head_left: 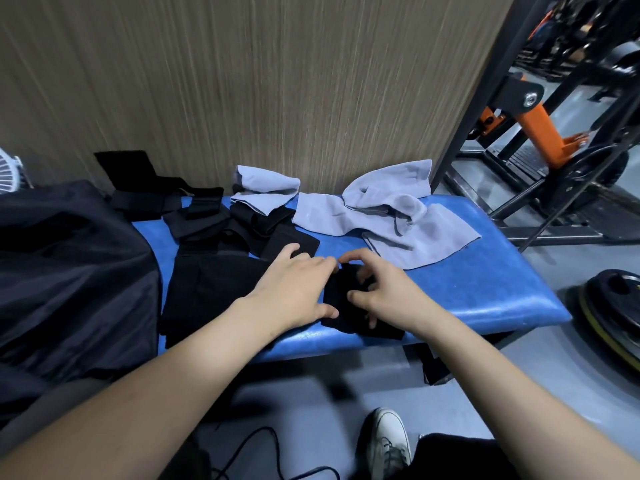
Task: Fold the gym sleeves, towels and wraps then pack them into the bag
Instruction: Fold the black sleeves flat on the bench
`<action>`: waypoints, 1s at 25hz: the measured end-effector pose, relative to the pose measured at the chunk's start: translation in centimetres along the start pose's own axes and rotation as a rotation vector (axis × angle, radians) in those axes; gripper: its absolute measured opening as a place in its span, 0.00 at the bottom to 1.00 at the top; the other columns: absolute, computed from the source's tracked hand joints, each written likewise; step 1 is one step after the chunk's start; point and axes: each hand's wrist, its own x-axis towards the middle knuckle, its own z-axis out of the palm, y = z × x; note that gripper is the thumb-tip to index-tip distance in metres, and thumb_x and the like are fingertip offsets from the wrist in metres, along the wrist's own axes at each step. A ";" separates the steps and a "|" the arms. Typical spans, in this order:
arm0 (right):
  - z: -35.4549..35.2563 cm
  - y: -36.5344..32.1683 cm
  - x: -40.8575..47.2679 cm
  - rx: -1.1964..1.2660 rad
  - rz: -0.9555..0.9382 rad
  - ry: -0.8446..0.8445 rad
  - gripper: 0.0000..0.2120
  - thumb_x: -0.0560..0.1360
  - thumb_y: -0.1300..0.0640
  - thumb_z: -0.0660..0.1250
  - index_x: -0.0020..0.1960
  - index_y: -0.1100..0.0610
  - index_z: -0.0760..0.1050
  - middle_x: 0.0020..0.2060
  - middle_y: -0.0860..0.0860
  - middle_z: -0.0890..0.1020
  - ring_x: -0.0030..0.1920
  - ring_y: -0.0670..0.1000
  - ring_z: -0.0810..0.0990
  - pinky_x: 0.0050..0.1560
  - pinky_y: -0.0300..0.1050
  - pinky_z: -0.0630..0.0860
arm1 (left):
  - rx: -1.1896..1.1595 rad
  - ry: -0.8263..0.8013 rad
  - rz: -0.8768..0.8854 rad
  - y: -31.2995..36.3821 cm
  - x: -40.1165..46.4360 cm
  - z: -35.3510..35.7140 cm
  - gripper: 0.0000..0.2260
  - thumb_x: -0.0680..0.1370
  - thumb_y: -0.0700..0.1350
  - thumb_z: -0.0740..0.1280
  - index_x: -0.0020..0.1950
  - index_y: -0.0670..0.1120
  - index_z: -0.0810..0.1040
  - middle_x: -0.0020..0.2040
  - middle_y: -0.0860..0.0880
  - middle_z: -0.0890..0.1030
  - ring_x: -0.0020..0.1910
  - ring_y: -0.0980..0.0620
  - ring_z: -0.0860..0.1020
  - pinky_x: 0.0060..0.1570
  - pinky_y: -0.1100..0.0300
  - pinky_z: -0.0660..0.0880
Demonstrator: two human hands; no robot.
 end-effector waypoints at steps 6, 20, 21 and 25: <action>0.1 -0.6 0.1 0.300 0.127 -0.072 0.17 0.78 0.61 0.69 0.65 0.55 0.68 0.44 0.57 0.79 0.33 0.57 0.82 0.31 0.49 0.80 | -0.050 0.078 -0.005 -0.1 -0.2 0.0 0.17 0.77 0.45 0.64 0.65 0.52 0.66 0.53 0.54 0.81 0.56 0.49 0.76 0.73 0.52 0.53; -3.4 5.2 0.4 -0.361 0.195 0.096 0.24 0.71 0.47 0.76 0.63 0.49 0.73 0.46 0.49 0.72 0.44 0.48 0.74 0.42 0.42 0.68 | -0.058 -0.017 -0.028 0.5 1.1 0.0 0.26 0.73 0.63 0.69 0.66 0.54 0.69 0.62 0.54 0.73 0.65 0.50 0.70 0.75 0.48 0.50; -3.4 5.2 0.4 -0.344 0.192 0.117 0.21 0.72 0.47 0.75 0.61 0.51 0.74 0.48 0.50 0.73 0.45 0.49 0.74 0.43 0.42 0.68 | -0.071 -0.050 -0.040 0.5 1.3 -0.1 0.30 0.73 0.63 0.69 0.71 0.53 0.67 0.65 0.53 0.73 0.67 0.49 0.69 0.76 0.47 0.50; -3.4 5.3 0.3 -0.268 0.148 0.131 0.10 0.74 0.53 0.73 0.50 0.54 0.73 0.47 0.51 0.74 0.43 0.50 0.74 0.38 0.37 0.67 | -0.108 -0.141 -0.046 0.1 2.4 -0.3 0.32 0.71 0.64 0.71 0.70 0.53 0.70 0.61 0.51 0.70 0.64 0.48 0.69 0.74 0.49 0.54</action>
